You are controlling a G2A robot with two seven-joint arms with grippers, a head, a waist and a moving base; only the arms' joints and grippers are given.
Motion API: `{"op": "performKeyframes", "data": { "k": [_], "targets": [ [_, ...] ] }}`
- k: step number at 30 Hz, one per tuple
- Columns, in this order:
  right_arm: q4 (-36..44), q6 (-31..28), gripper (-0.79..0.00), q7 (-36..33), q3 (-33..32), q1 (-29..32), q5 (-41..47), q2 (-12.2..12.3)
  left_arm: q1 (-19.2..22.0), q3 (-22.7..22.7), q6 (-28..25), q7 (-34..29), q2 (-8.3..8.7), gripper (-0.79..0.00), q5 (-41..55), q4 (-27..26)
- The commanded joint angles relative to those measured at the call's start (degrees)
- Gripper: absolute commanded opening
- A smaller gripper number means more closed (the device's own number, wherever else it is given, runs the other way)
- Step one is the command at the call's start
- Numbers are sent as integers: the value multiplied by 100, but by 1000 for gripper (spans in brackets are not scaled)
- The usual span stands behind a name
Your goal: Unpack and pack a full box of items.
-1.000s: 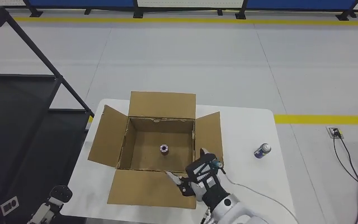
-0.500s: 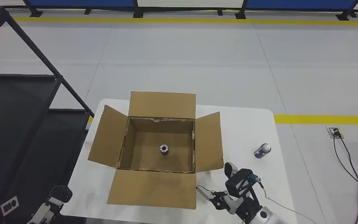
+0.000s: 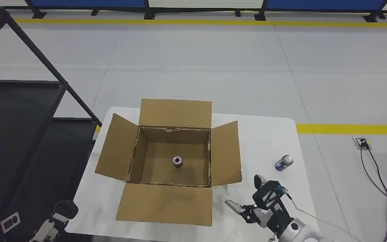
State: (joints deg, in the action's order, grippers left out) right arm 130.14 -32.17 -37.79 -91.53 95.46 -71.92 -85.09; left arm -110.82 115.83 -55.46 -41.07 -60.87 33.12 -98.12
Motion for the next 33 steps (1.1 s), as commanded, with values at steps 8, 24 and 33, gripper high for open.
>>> {"op": "performKeyframes", "data": {
  "k": [8, 24, 33],
  "targets": [
    [-1140, 803, 0, -736, 345, -815, -417, 60, 0, 0, 0, 0, 0, 0, 0, 0],
    [-3416, 1850, 0, 131, 1200, -2130, -1043, 38, 0, 0, 0, 0, 0, 0, 0, 0],
    [-3705, 1644, 0, 162, 1489, -2247, -1537, 94, 0, 0, 0, 0, 0, 0, 0, 0]
  ]
}}
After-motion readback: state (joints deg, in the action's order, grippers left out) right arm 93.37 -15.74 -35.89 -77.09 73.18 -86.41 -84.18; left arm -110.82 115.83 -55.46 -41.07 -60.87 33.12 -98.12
